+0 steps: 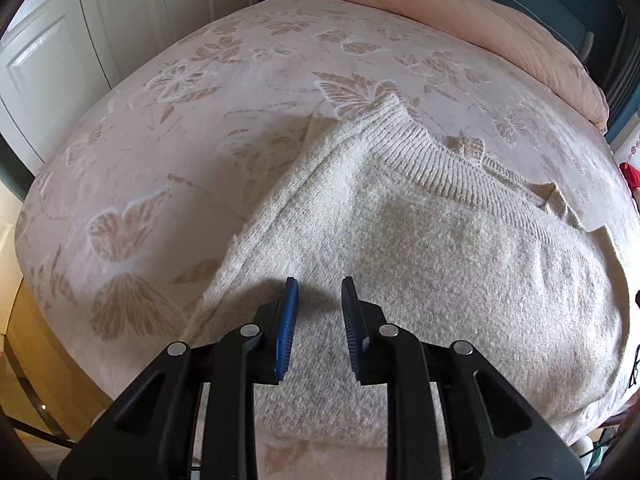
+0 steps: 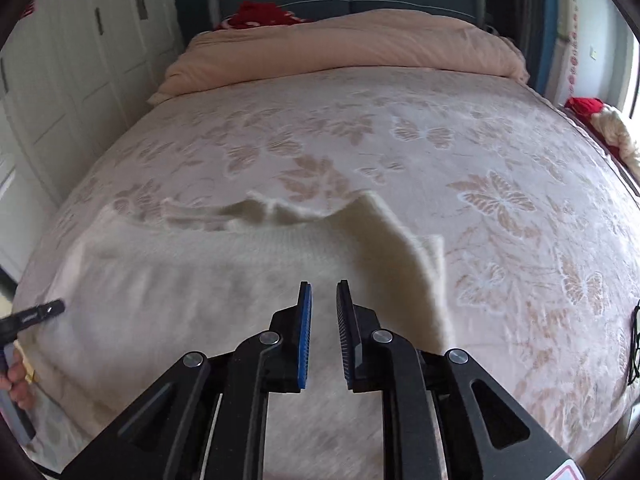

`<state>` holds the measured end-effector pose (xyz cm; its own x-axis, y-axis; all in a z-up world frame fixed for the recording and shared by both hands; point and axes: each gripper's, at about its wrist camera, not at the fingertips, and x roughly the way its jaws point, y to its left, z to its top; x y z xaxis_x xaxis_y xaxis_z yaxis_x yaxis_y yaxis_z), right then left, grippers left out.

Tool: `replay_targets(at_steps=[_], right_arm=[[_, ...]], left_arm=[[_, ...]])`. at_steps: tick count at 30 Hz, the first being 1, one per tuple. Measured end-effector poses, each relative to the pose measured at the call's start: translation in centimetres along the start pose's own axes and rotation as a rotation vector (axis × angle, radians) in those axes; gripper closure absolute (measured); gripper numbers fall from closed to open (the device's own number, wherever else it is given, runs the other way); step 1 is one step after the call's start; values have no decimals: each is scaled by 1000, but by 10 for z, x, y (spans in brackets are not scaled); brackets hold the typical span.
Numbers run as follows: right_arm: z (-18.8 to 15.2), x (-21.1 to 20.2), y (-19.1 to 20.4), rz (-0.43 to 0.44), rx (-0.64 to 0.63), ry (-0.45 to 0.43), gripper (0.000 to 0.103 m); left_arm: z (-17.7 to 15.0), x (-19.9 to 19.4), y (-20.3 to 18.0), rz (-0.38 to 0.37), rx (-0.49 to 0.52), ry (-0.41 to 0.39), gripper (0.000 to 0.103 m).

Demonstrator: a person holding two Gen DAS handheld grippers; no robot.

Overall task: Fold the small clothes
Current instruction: 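Fold the held edge over with the right gripper and release it, then grasp the sweater side with the left gripper and lift it over the body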

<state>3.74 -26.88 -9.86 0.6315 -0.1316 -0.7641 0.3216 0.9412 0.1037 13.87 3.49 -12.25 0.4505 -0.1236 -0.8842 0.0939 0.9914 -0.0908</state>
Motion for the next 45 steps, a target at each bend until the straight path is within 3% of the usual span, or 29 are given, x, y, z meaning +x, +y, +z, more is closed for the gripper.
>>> replay_targets(at_steps=[3,5,8,11,15,23,26,32,36,38,40,41,45], right_arm=[[-31,15,36,65,-60,83,88],[-52,47,49,41,-102,172,88],[-47,32,58,9,-94,128,88],[-36,-2,62,86,-28,64,88],[-36,-24,79,125,-27,22,88],[-51,16,117,248,10,116,88],[-65,50,136,190,-77,231,88],[-37,21,164,242,-112,122,88],[-55,72,183,220,-173,232,88],[-53,59,188,205,-193,198,87],[-46,39,184,234,-175,162,88],[-43,28,179,242,-166,139,88],[-37,-6,142,151,-163,61,88]], left_arm=[[-12,0,5,26,11,4,82],[-18,3,4,44,30,1,82],[-19,-7,-1,48,48,-4,80],[-22,-18,-1,12,39,0,77],[-31,-24,-3,4,41,2,77],[-41,-22,2,-3,36,18,77],[-41,-20,6,-12,27,29,75],[-40,-29,22,-46,-12,12,76],[-39,-33,31,-79,-54,24,76],[-38,-39,37,-104,-75,21,71],[-37,-47,49,-130,-126,1,49],[-38,-49,55,-142,-161,-7,45],[-37,-47,68,-193,-279,-17,30]])
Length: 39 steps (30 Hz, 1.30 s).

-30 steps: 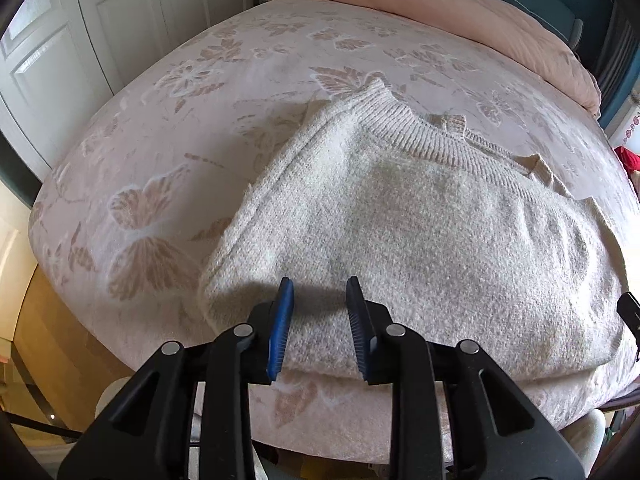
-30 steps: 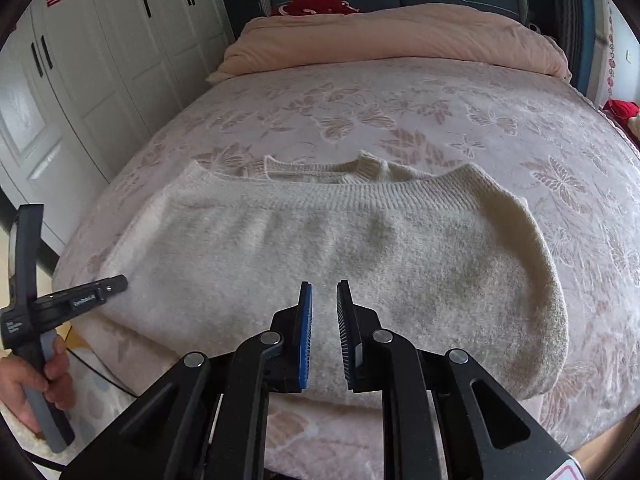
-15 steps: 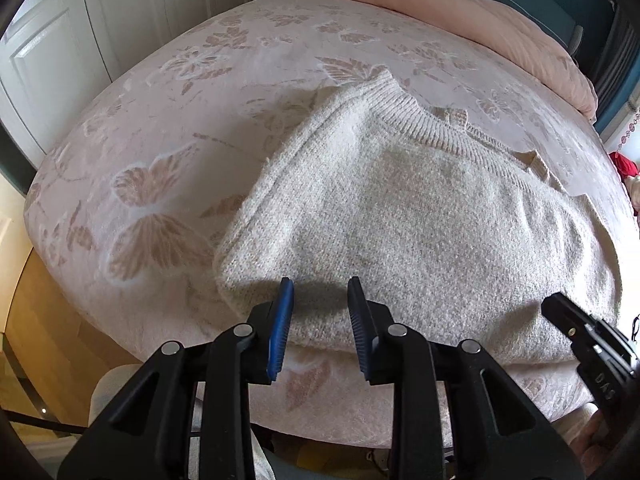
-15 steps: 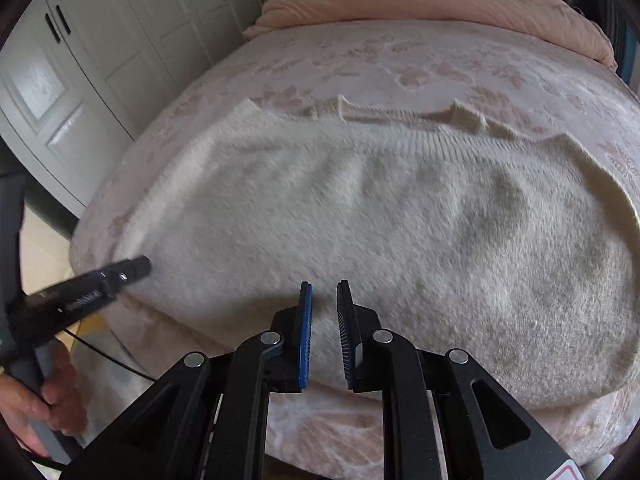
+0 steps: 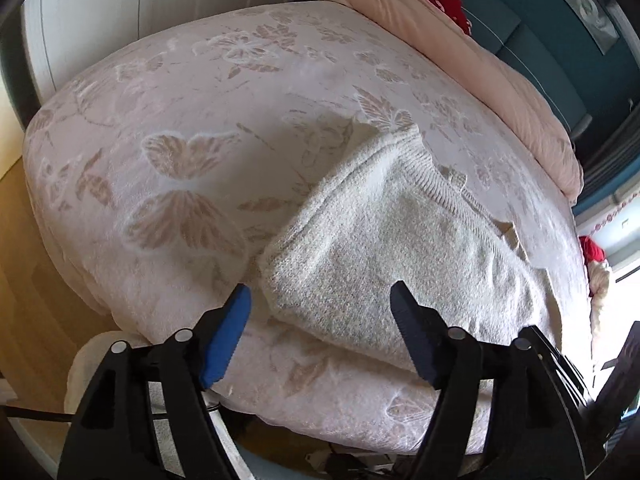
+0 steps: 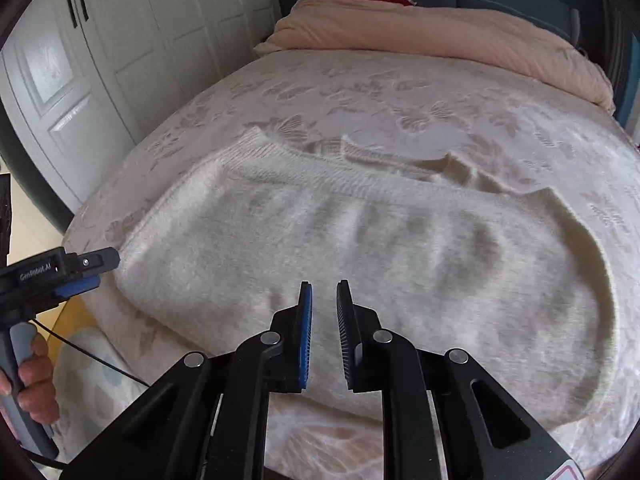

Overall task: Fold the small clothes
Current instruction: 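Grasp the sweater side with the left gripper and lift it over the body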

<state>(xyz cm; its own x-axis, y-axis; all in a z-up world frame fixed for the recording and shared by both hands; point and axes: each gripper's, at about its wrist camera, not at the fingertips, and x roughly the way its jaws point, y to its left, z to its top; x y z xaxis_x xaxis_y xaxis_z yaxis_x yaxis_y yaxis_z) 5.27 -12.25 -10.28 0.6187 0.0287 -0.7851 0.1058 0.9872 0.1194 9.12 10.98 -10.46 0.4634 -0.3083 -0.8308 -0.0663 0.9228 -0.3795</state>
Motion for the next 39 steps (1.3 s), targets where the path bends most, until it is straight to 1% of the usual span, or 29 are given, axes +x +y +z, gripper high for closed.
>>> replay_targets(at_steps=[2,5,6,8,9,11,12,13,14,15,17,19,21,22,23,24,26,28,30,32,34,37,39], right_arm=[[-7,-13,-26,-44,42,-9,88],[-18,-23,-67,-94,126,-6,88],[-21,-25,-78,-99,155,-4,88],[-24,-25,-94,-88,207,0,88],[-25,-25,-98,-78,222,-3,88],[-23,-22,-96,-66,219,-7,88],[-20,-20,-92,-57,212,-13,88],[-16,-16,-87,-45,203,-17,88],[-11,-12,-81,-27,191,-25,88],[-6,-9,-75,-4,180,-33,88],[4,2,-62,30,144,-41,88],[7,23,-51,52,111,-5,88],[-2,63,-49,55,99,105,88],[-9,75,-50,54,98,107,90],[-14,75,-53,62,94,53,92],[-15,75,-54,66,94,47,93],[-12,74,-60,95,133,58,93],[-12,75,-62,108,139,64,93],[-12,74,-60,111,117,61,93],[-10,65,-65,142,136,57,94],[-11,44,-78,173,191,21,93],[-25,0,-114,168,258,-55,88],[-39,-27,-143,145,307,-89,88]], left_arm=[[0,11,3,3,-52,19,29],[-1,32,6,-38,-165,76,26],[-3,39,6,-54,-199,91,24],[-6,52,6,-48,-257,120,24],[-8,55,5,-41,-273,113,24],[-8,55,1,-14,-292,85,28],[-7,52,0,-13,-304,65,41],[-6,50,1,-19,-316,51,58],[-4,47,3,-26,-330,46,66],[-2,43,5,-38,-348,38,81],[4,29,5,-74,-351,0,86],[10,12,-5,-106,-304,-38,87],[12,-9,-28,-144,-230,-82,88],[13,-19,-40,-163,-192,-100,88],[13,-29,-56,-185,-144,-113,88],[13,-36,-72,-199,-99,-127,88],[9,-49,-98,-214,-23,-152,88],[3,-54,-125,-240,38,-154,88],[-6,-55,-155,-282,96,-134,88],[-16,-53,-184,-307,156,-111,88],[-28,-52,-210,-323,212,-88,88],[-52,-44,-251,-328,300,-52,88],[-74,-31,-273,-328,354,-10,88]])
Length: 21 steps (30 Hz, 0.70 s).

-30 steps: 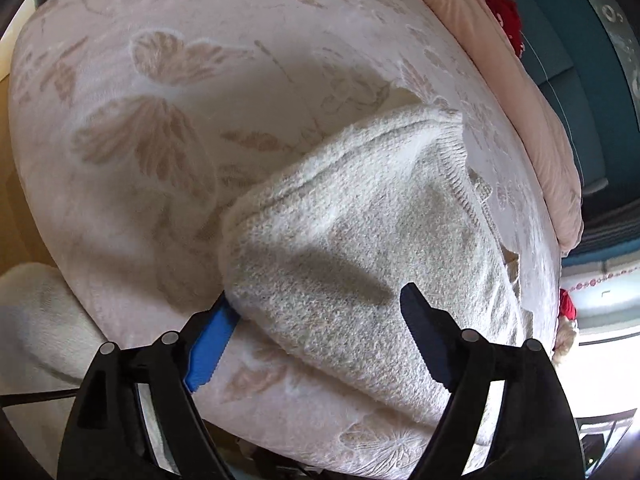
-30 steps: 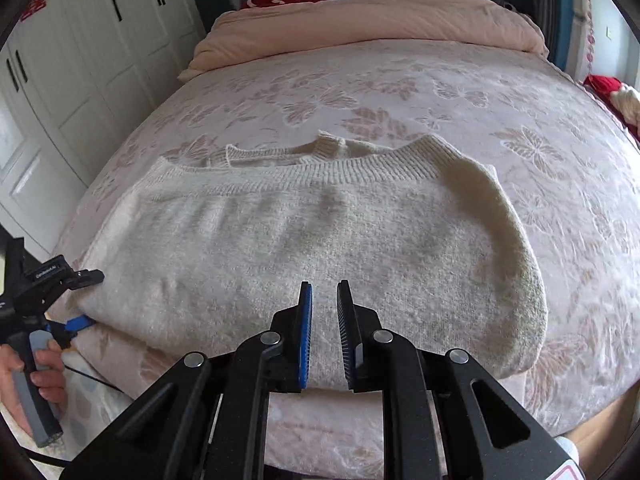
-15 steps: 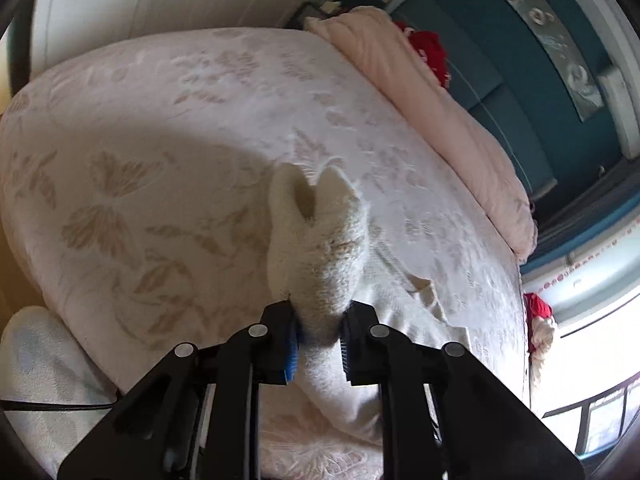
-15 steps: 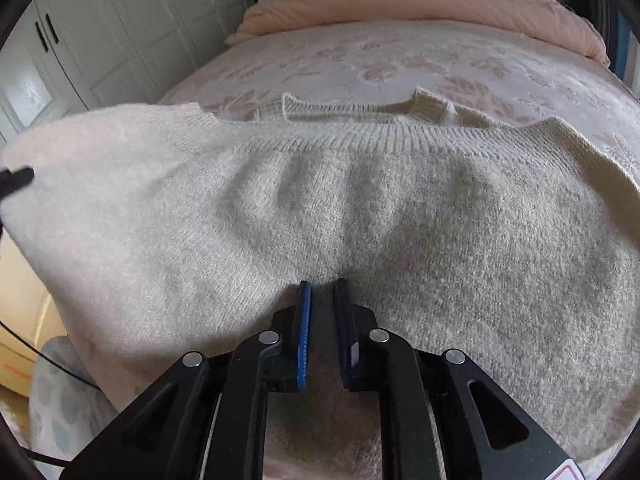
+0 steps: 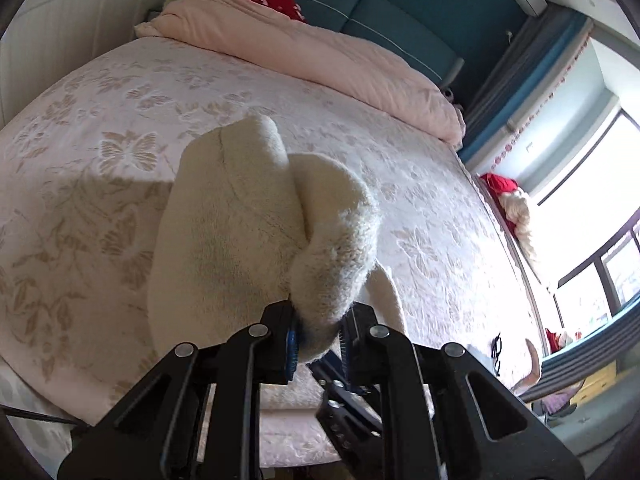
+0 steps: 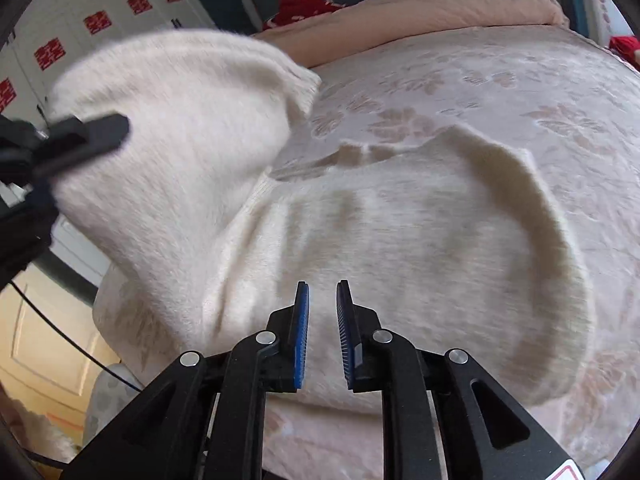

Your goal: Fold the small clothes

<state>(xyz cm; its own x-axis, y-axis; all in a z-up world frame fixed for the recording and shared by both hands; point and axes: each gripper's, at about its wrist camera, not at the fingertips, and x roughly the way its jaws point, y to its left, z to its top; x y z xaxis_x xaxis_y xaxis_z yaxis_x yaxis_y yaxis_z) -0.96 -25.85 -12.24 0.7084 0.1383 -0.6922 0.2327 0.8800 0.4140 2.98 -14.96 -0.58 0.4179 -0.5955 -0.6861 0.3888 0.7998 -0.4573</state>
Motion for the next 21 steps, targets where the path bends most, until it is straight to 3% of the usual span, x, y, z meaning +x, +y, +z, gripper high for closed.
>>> replay_targets(at_steps=[5,9,13,16,21], right_arm=[[-16,-53,-51,-119,43,-41,84],[-28,-64,-74,-127,95,-39,84],[-25,-60,-75,-97,117,-38,84],[-19,-61,-64,-96,84,-48,81],[-18,-55,-54,-101,40,-23,74]], left_arm=[[-41,63,-34,40,81,145,88],[-68,91,-28,107,102,191,88],[-72,81,-21,109,120,156,88],[-62,63,-10,84,76,133,88],[-20,-6,17,24,-9,-10,88]])
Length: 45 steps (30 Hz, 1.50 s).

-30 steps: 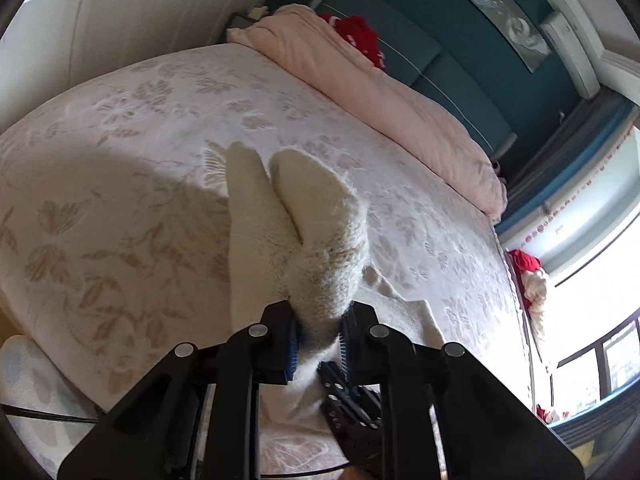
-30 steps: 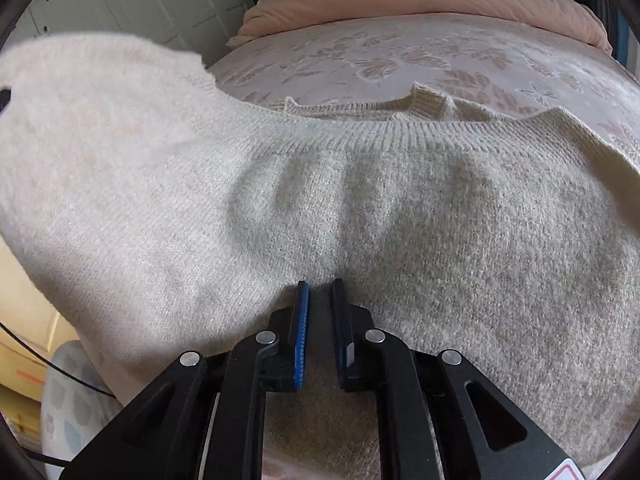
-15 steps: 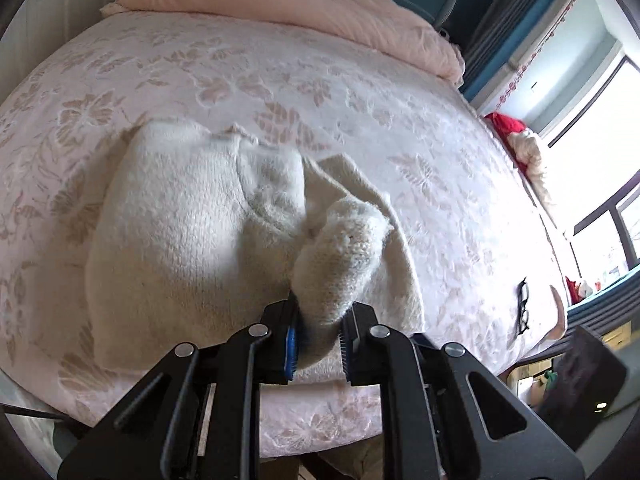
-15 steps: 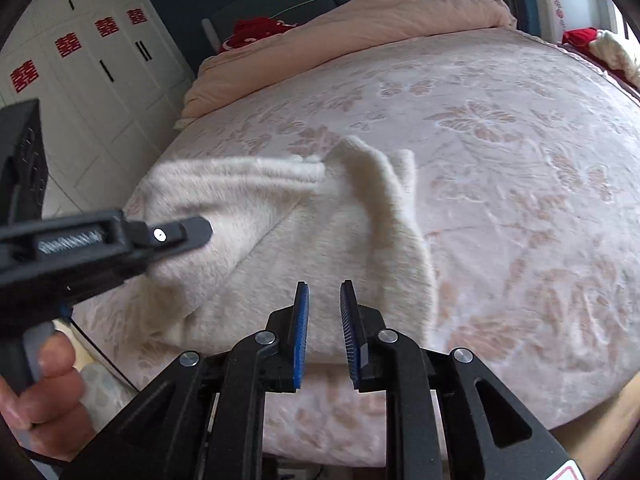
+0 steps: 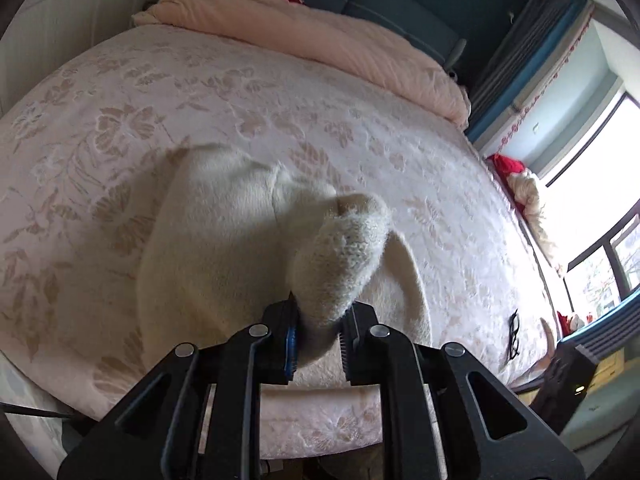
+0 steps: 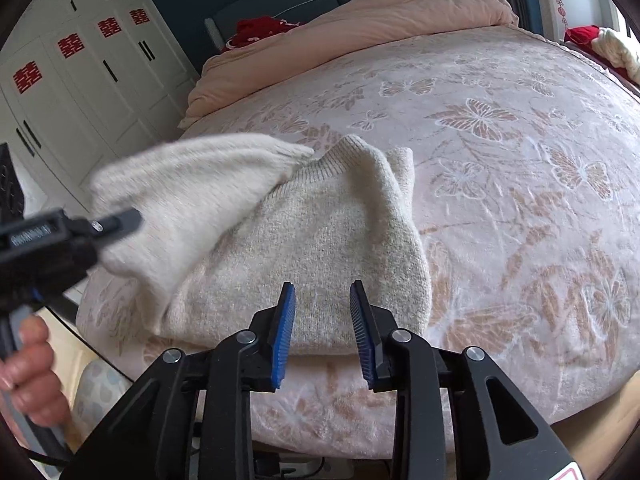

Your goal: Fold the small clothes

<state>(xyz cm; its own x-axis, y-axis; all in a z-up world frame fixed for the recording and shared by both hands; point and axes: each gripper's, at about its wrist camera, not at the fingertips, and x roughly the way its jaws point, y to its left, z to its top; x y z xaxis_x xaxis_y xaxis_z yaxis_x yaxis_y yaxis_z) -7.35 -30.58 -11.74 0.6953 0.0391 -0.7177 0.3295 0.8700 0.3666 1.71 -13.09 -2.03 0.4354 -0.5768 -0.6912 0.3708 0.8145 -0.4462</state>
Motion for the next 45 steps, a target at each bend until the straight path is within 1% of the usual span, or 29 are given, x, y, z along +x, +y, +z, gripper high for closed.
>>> replay_targets(at_steps=[4,5,6,8,9,10,11,13,14,15,18,19,20,21,22,23,25,27,28,29,31,32,33,35,36,39,40,43,45], right_arm=[[1,24,-1,-33,-3,46,75],[3,28,-2,-55,-1,40,78],[5,30,-5,-89,9,27,78],[9,33,-25,-170,76,12,78],[10,31,-37,-191,121,2,77],[10,30,-47,-198,154,1,70],[10,30,-55,-195,173,18,63],[7,34,-63,-150,187,44,58],[5,37,-64,-108,195,53,53],[2,42,-66,-55,210,77,52],[-6,64,-62,61,251,149,46],[-8,68,-59,54,250,135,44],[-9,71,-55,47,240,121,48],[-8,72,-52,40,233,117,57],[-6,73,-49,57,234,121,81],[-1,68,-48,73,249,111,84],[13,41,-40,84,232,27,87],[22,15,-36,51,188,-25,87],[22,12,-38,34,175,-22,87],[19,18,-43,-7,168,1,87],[2,51,-61,-124,148,116,87],[-8,62,-71,-105,175,146,86],[-10,56,-75,-74,199,117,85],[-5,41,-75,-59,215,84,78],[-4,34,-73,-61,209,69,77],[4,8,-64,-124,161,5,74],[7,0,-65,-125,162,-16,74],[12,-29,-69,-86,190,-81,73],[12,-43,-67,-61,185,-107,67]], left_arm=[[36,-50,29,20,-71,-111,88],[42,-60,37,34,-94,-135,88],[46,-68,47,54,-121,-156,88],[49,-76,65,86,-184,-183,88],[48,-78,77,104,-228,-191,88],[46,-79,91,123,-280,-193,88],[41,-77,103,136,-322,-189,88],[30,-71,130,156,-408,-186,88],[25,-69,141,169,-435,-184,88],[20,-66,153,178,-459,-180,88],[7,-64,188,199,-555,-183,88],[3,-63,198,207,-576,-184,88],[1,-63,209,225,-596,-180,88],[-1,-62,218,227,-618,-174,88],[-2,-63,223,227,-626,-169,88],[-1,-63,225,227,-627,-169,88],[7,-66,215,205,-570,-168,88],[16,-70,193,183,-499,-178,88],[20,-71,181,176,-458,-183,88],[24,-70,169,175,-419,-182,88],[25,-63,152,156,-387,-168,88],[25,-59,147,155,-385,-163,88],[24,-56,143,167,-379,-162,88],[24,-54,131,173,-350,-159,88],[25,-54,121,167,-320,-157,88],[32,-56,76,111,-190,-162,88],[34,-54,58,88,-146,-157,88],[27,-41,-13,9,22,-139,88],[13,-19,-49,-20,117,-89,87]])
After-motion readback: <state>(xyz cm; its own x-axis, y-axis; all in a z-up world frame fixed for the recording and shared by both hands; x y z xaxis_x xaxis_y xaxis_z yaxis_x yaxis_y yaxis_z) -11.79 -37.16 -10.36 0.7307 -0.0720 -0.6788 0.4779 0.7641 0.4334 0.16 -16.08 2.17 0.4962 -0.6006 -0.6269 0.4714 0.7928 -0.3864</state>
